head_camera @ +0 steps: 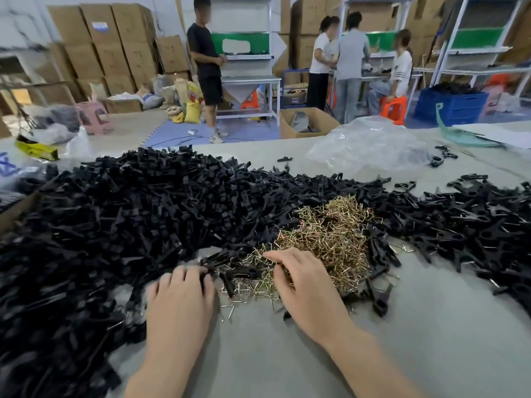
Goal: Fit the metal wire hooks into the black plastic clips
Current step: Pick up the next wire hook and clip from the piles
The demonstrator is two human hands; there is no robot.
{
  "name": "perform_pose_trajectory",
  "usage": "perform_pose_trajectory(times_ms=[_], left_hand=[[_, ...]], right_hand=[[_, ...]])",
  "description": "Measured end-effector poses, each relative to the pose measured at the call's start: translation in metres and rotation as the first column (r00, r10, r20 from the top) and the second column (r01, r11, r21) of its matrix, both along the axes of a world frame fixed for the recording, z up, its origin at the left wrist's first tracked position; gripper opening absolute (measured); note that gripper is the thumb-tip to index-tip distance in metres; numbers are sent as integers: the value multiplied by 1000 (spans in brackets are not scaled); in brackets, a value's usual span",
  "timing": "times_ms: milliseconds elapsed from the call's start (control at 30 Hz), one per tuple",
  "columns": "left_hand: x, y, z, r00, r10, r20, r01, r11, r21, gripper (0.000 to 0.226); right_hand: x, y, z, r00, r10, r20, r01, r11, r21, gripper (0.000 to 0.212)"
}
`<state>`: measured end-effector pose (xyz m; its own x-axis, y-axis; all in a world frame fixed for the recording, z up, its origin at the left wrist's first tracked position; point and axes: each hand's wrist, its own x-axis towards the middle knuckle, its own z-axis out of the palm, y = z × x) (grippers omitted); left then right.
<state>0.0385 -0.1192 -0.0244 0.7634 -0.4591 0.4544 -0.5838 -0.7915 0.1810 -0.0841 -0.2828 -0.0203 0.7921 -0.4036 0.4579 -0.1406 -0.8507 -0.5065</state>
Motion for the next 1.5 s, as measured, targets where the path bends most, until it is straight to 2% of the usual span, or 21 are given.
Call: perform_pose_trajectory(times_ms=[100, 200, 233, 300, 367, 467, 533, 567, 633, 733, 833, 900, 1033, 1233, 1400, 1500], left_hand=[[-2, -4, 4, 996, -86, -25, 80, 978, -195, 16], [-8, -7, 14, 953, -259, -158, 157, 866, -475, 33], [-11, -9, 16, 930, -311, -194, 161, 822, -546, 30], [-18, -14, 19, 870, -411, -273, 148, 746, -650, 18], [-28, -20, 20, 821, -480, -310, 161, 715, -681, 30], [-39, -27, 20, 781, -539, -314, 201, 693, -692, 35], [-37, -27, 18, 807, -538, -245, 270, 704, -657, 22], [-33, -26, 17, 844, -502, -191, 306, 742, -597, 19], [-18, -21, 10, 918, -380, -115, 296, 848, -440, 29], [1, -18, 6, 970, -196, -142, 162, 962, -221, 42], [4, -18, 4, 983, -112, -148, 111, 994, -15, 42], [3, -18, 3, 987, -85, -135, 90, 995, 35, 35], [1, -19, 3, 993, -39, -110, 41, 999, 18, 32], [0, -19, 6, 987, -65, -149, 50, 994, -97, 38], [-2, -19, 12, 980, -55, -192, 30, 991, -130, 41], [-5, -19, 15, 977, -75, -200, 29, 975, -221, 39]], right_hand=[[0, 0, 1, 1000, 4, 2, -4, 999, -43, 32], [2, 1, 5, 999, 20, 29, -19, 1000, -20, 34], [2, 2, 6, 999, 32, 40, -32, 999, -4, 35], [3, 3, 6, 995, 66, 74, -73, 993, 88, 37], [3, 6, 5, 989, 106, 107, -130, 959, 251, 38], [3, 6, 8, 972, 140, 188, -213, 861, 462, 24], [3, 3, 10, 966, 116, 232, -222, 832, 508, 15], [2, 1, 11, 963, 93, 252, -217, 821, 528, 12], [2, -2, 14, 958, 20, 286, -197, 772, 604, 11], [1, -6, 16, 942, -67, 328, -191, 695, 693, 25], [2, -8, 17, 935, -107, 338, -192, 647, 738, 34], [1, -9, 17, 925, -107, 364, -234, 595, 769, 34], [0, -11, 18, 925, -92, 369, -260, 554, 791, 32], [2, -13, 17, 930, -77, 360, -263, 544, 797, 32], [2, -14, 18, 931, -83, 356, -261, 531, 806, 34], [2, -14, 19, 930, -94, 356, -254, 536, 805, 34]])
